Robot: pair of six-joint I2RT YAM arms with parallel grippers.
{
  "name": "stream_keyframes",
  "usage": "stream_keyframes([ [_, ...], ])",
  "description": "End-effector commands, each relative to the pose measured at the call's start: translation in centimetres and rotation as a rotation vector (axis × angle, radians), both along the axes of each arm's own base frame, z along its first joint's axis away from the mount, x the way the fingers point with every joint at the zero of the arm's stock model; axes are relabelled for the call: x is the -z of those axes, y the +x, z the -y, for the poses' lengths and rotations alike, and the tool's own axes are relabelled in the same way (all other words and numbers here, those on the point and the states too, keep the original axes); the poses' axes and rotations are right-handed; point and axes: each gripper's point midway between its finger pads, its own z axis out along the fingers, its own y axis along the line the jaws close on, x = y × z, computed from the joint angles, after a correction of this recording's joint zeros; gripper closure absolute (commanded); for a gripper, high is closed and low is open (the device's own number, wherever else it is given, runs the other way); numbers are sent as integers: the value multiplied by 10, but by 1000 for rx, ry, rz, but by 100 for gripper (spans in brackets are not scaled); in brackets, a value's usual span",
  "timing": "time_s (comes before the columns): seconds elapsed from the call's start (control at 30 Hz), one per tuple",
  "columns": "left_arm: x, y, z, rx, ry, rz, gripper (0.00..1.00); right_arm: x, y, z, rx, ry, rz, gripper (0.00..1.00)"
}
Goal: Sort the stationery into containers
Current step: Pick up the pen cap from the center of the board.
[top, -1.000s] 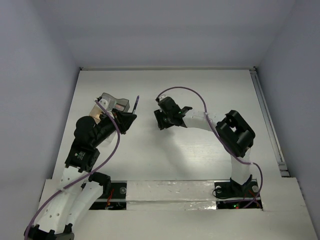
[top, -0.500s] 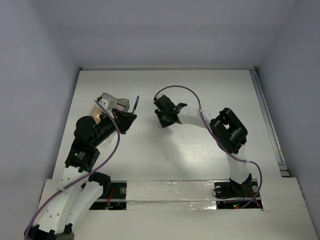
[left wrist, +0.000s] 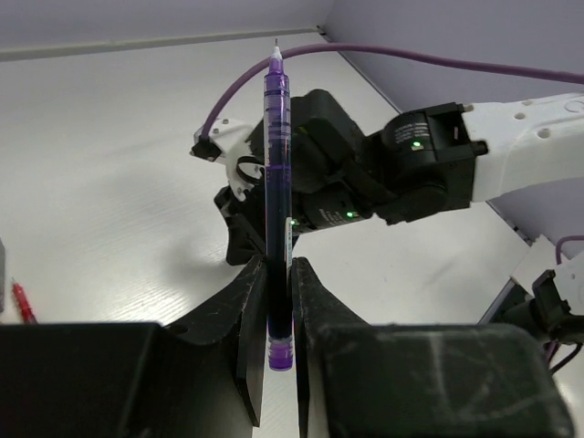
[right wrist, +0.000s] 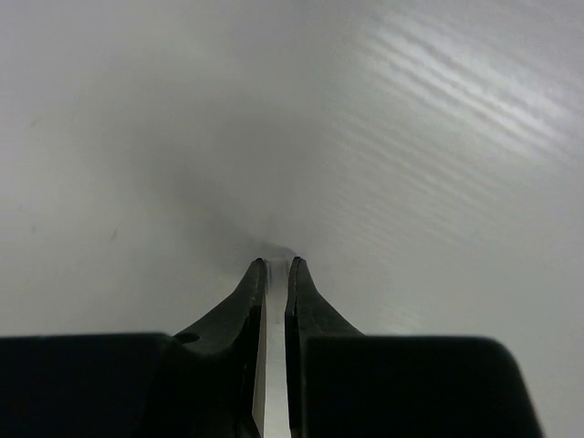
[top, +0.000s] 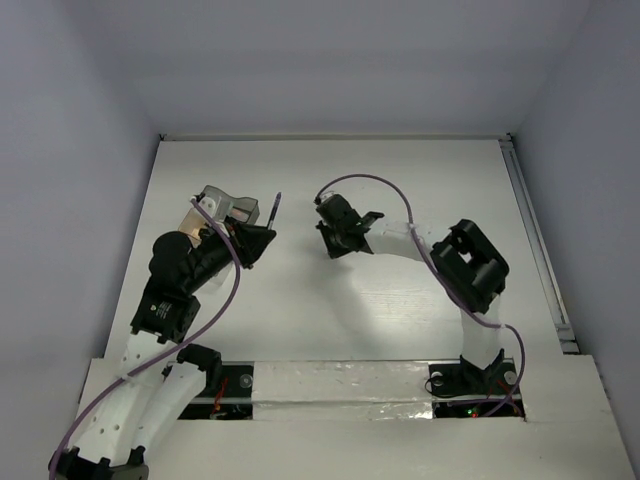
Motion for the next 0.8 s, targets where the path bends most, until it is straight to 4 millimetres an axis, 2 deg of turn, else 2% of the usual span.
stream_keyframes([
  [0.0, -6, -2, 10, 54, -58, 5, 100, -75, 2, -20, -28, 244, 137, 100],
  [0.07, -5, -6, 16, 95, -83, -6, 100, -105, -4, -29, -62, 374, 197, 100],
  [0.1, -3, -7, 17, 102, -100, -26, 100, -135, -9, -28, -68, 437, 242, 100],
  [0.17, -1, -12, 22, 139, -121, -36, 100, -167, -12, -30, -74, 531, 299, 100],
  [0.2, 7, -14, 23, 148, -123, -54, 100, -194, -16, -28, -78, 599, 353, 100],
  [0.3, 14, -18, 26, 173, -125, -83, 100, -244, -22, -27, -79, 750, 449, 100],
  [0.33, 15, -19, 26, 176, -125, -86, 100, -271, -30, -26, -93, 830, 476, 100],
  [0.37, 16, -20, 26, 178, -127, -90, 100, -287, -33, -25, -89, 880, 503, 100],
  [0.4, 18, -21, 27, 183, -128, -92, 100, -315, -35, -24, -101, 966, 567, 100],
  [0.47, 15, -23, 28, 193, -138, -87, 100, -341, -44, -24, -117, 1077, 590, 100],
  [0.5, 15, -23, 28, 193, -140, -85, 100, -361, -48, -25, -138, 1146, 628, 100],
  [0.6, 9, -26, 27, 197, -147, -61, 100, -382, -57, -30, -169, 1259, 635, 100],
  [0.77, -3, -30, 26, 201, -163, -6, 100, -389, -62, -40, -197, 1361, 580, 100],
])
